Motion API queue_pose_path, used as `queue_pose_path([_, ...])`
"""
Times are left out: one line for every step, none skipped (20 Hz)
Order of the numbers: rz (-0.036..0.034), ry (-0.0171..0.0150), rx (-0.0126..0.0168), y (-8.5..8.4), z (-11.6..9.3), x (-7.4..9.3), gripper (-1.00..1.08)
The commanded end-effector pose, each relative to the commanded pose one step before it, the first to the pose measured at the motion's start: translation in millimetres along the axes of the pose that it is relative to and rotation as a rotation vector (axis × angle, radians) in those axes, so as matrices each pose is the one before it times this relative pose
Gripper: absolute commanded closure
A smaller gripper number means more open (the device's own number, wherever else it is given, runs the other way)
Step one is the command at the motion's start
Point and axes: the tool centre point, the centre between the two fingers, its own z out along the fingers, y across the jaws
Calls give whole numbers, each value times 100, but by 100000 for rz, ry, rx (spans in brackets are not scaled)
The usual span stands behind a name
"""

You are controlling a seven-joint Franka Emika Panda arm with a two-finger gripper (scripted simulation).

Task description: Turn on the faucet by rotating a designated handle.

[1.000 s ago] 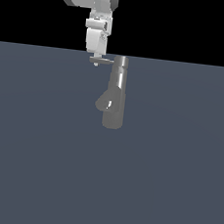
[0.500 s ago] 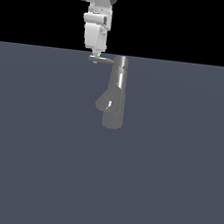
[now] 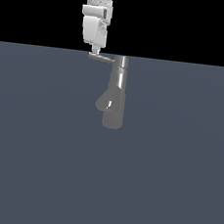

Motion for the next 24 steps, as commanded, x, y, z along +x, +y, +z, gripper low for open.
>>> queue_pose_path([-300,336,-2432,1069,843,-195,108])
queue_pose_path([0,0,0,218,-89,-10,108])
queue_pose_path([0,0,0,219,-90,-10,108])
queue_pose_path([0,0,0,220,-91,-10,108])
queue_pose_path([0,0,0,222,-91,-10,108])
queue_pose_path([0,0,0,223,-92,-10,108])
queue_pose_path([0,0,0,224,-93,-11,108])
queue_pose_path([0,0,0,225,-93,-11,108])
queue_pose_path([49,48,10,221,-92,6,108])
queue_pose_path([0,0,0,227,-95,-11,108])
queue_pose_path([0,0,0,228,-95,-11,108])
queue_pose_path([0,0,0,229,-96,-11,108])
queue_pose_path([0,0,0,229,-97,-12,108])
queue_pose_path([0,0,0,0,0,0,108])
queue_pose_path([1322,89,1955,-783,-694,971,108])
queue_pose_path([-39,-4,-57,213,-66,157,108])
queue_pose_path([-39,-4,-57,215,-67,158,108])
queue_pose_path([-39,-4,-57,216,-67,160,108])
queue_pose_path([-55,-5,-81,213,-53,151,108])
queue_pose_path([-39,-4,-57,219,-69,162,108])
queue_pose_path([-39,-3,-57,220,-69,163,108])
queue_pose_path([-39,-3,-57,222,-70,164,108])
queue_pose_path([-39,-3,-57,223,-71,165,108])
queue_pose_path([-55,-5,-81,219,-57,157,108])
